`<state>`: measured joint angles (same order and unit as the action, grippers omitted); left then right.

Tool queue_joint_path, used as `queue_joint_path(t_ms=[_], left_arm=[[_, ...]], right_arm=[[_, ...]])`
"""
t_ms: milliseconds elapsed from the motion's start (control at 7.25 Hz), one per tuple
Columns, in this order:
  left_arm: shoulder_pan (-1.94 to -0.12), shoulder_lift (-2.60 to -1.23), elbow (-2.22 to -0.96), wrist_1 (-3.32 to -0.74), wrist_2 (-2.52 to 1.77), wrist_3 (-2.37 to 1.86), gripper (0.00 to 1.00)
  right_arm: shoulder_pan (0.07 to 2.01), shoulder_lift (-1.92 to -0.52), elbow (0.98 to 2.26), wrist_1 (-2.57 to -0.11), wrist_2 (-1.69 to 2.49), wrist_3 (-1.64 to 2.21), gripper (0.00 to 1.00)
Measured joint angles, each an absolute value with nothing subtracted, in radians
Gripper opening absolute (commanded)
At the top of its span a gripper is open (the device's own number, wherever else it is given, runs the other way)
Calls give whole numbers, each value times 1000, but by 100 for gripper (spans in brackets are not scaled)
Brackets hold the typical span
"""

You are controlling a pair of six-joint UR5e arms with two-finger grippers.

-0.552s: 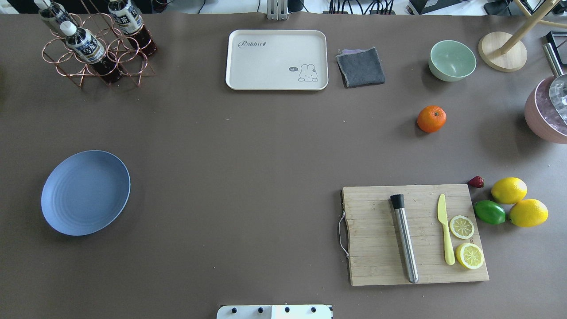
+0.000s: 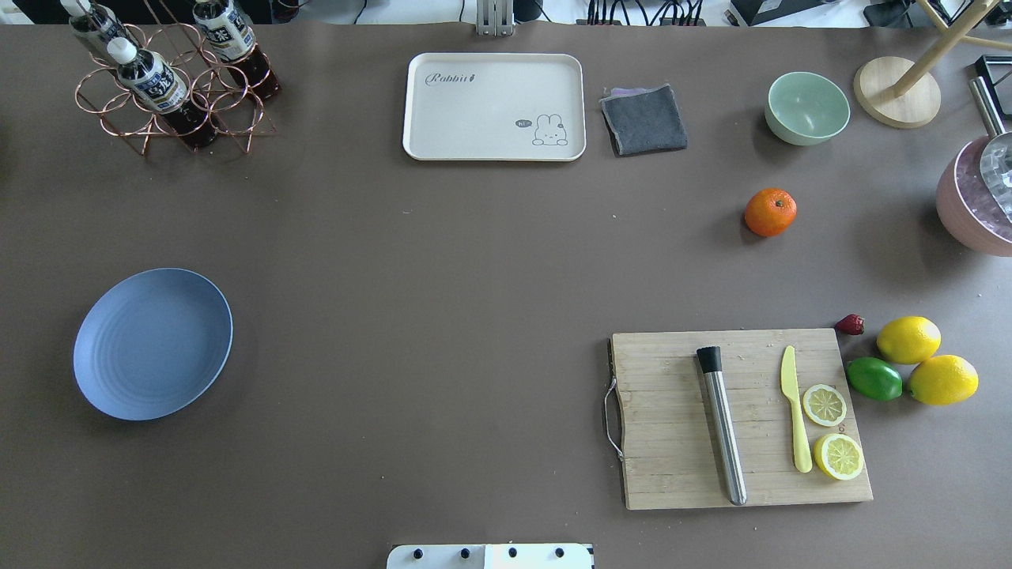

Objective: Pick orange to plate

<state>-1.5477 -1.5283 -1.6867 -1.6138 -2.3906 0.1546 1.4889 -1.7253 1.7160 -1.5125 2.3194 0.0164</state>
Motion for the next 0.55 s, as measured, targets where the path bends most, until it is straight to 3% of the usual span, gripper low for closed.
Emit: queue_joint_path(t_ms=[552], left_arm=[[-1547,-1574,-1689,-1618,-2405,150,98]], right_arm=[[1487,-1719,1715,-1513,2319,17,100]])
